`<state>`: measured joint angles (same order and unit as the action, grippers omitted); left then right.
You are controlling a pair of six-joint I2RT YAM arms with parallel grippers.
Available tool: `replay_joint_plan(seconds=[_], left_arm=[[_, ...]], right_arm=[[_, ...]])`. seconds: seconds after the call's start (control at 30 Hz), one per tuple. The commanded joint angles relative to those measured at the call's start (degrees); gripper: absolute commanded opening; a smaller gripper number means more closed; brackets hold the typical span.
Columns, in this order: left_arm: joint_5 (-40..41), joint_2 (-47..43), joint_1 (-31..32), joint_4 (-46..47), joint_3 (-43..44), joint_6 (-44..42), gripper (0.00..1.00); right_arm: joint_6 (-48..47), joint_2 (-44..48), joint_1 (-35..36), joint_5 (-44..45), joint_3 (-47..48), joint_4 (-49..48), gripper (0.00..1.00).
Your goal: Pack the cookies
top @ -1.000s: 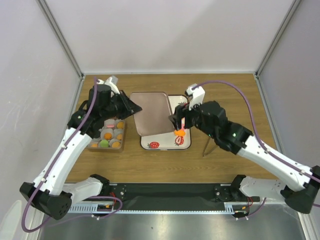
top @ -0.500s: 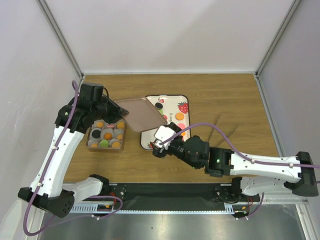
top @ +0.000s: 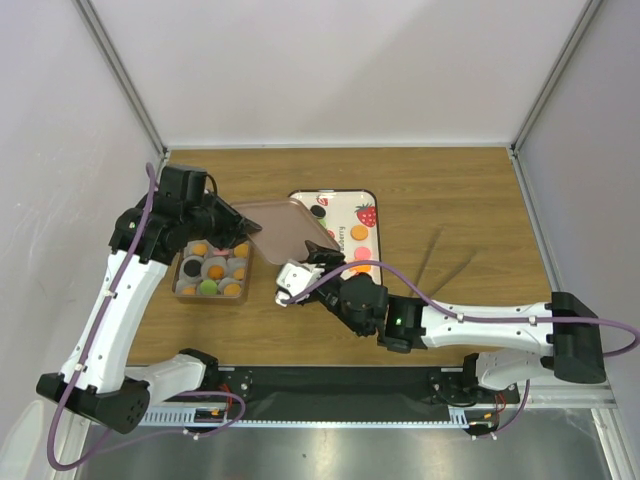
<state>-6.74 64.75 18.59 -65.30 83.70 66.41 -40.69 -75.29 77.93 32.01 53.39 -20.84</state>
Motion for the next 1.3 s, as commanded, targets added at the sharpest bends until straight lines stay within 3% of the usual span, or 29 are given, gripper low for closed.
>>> replay_joint_plan(seconds=[0.0,0.27,0.53,0.63,0.67,0.77,0.8,0.97,1.13,1.2,1.27], left_arm=[[-3.0,-0.9,-0.5,1.8,2.6,-0.1,0.04],[-5.6,-1.0,-0.5,3.3,2.6,-1.7,0.08],[-7.6,-0.9,-0.5,5.5,4.2,-3.7,0.34],[-6.8,-0.7,-0.6,5.5,5.8,-4.4,0.54],[-5.6,-0.6,-0.6,5.5,6.6,-4.8,0.71],[-1.3,-0.6,-0.7,4.4,10.1,-5.9,0.88],[2.2,-0.6,-0.7,4.3,10.9,-6.4,0.98],[11.0,-1.1,-2.9,6.0,14.8,-9.7,1.0],[23.3,-1.3,-7.8,10.7,13.2,-18.2,1.0],[29.0,-2.8,-10.6,14.1,9.3,-20.8,1.0],[29.4,-3.8,-14.4,19.8,1.7,-22.9,1.0]], right_arm=[[-4.0,-0.2,-0.8,0.8,3.1,-5.3,0.55],[-4.8,0.0,-0.9,0.1,4.0,-5.8,0.27],[-6.8,0.5,0.1,2.4,4.0,-7.9,0.01],[-6.4,1.1,0.4,2.5,4.4,-6.9,0.0],[-6.0,1.2,0.4,2.7,5.1,-6.3,0.0],[-3.4,1.3,0.2,3.3,6.3,-3.2,0.0],[-2.4,1.4,0.0,3.4,7.2,-2.4,0.0],[7.9,1.0,-4.7,0.2,11.3,8.1,0.0],[26.6,-1.8,-12.6,-12.9,18.7,16.9,0.0],[38.1,-4.2,-20.2,-26.5,20.8,17.8,0.0],[44.9,-6.1,-24.8,-40.1,23.5,17.2,0.0]])
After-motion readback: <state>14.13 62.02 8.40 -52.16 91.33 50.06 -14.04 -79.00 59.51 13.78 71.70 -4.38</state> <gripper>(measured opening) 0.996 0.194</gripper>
